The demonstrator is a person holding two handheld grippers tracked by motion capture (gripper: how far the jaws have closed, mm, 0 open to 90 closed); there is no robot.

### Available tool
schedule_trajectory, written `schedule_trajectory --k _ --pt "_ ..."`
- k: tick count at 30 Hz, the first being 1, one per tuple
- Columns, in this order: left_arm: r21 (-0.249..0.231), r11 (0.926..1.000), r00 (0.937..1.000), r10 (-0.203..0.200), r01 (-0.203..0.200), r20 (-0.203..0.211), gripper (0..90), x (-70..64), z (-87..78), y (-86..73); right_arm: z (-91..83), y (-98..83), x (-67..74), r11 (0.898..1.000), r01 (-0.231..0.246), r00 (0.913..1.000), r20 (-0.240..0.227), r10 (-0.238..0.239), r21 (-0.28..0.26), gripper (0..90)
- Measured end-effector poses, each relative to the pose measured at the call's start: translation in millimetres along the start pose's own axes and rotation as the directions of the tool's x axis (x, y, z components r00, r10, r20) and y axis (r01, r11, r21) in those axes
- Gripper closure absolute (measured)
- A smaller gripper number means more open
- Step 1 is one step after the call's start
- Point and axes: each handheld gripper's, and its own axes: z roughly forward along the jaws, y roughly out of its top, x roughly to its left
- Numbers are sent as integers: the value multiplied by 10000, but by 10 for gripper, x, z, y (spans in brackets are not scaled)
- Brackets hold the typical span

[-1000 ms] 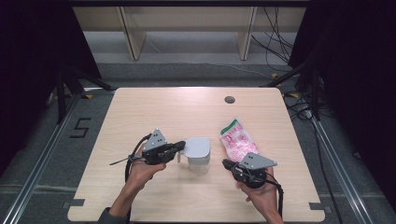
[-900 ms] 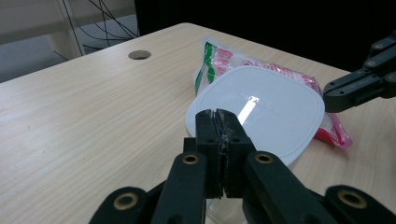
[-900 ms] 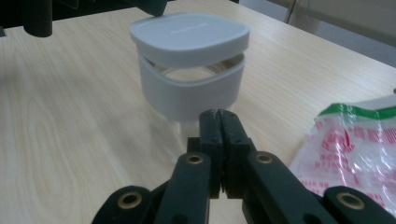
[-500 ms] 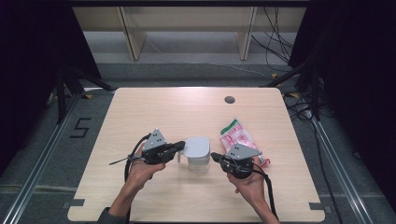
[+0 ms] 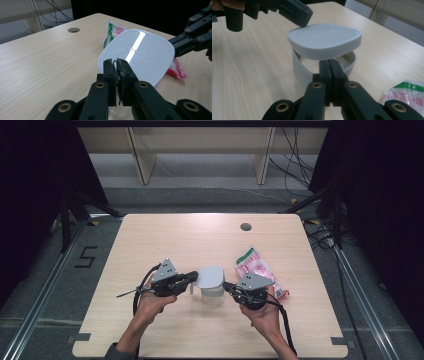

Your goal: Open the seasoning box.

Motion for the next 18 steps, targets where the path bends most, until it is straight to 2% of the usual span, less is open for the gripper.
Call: schedule_trajectory --k 1,4,5,8,11,13,14,15,16,18 --pt "-96 10000 10000 0 1 58 821 -3 -7 7 3 16 -3 9999 137 9999 32 -137 -17 900" --pt "-147 9999 10000 3 -4 -29 752 -12 -60 21 -1 38 10 9999 -110 9999 63 110 -12 900" --pt "-124 9999 10000 49 -50 -70 728 -14 -111 20 3 73 8 9999 80 9999 76 -79 -129 900" --pt "-118 9999 10000 1 -1 -68 651 -2 -196 -5 1 122 8 9996 224 9997 -13 -225 -194 900" --pt "183 9997 9999 160 -159 -65 543 1 -269 -65 21 166 18 9996 114 9999 5 -114 -272 900" --pt "307 9995 9998 -105 110 -158 482 -10 -306 -128 33 194 30 9997 97 9999 36 -96 -220 900" --pt "307 9995 9998 -105 110 -158 463 -10 -306 -128 46 210 27 9993 294 9995 -99 -296 -233 900" --pt "340 9992 9994 -225 233 -247 454 -14 -320 -165 58 227 41 9994 193 9998 -35 -194 -290 900" --pt "336 9991 9994 -242 250 -231 454 -20 -320 -196 58 227 41 9994 193 9998 -35 -194 -290 900" --pt "683 9975 9994 -159 180 -313 405 -47 -327 -273 80 271 55 9991 255 9997 -31 -257 -353 900"
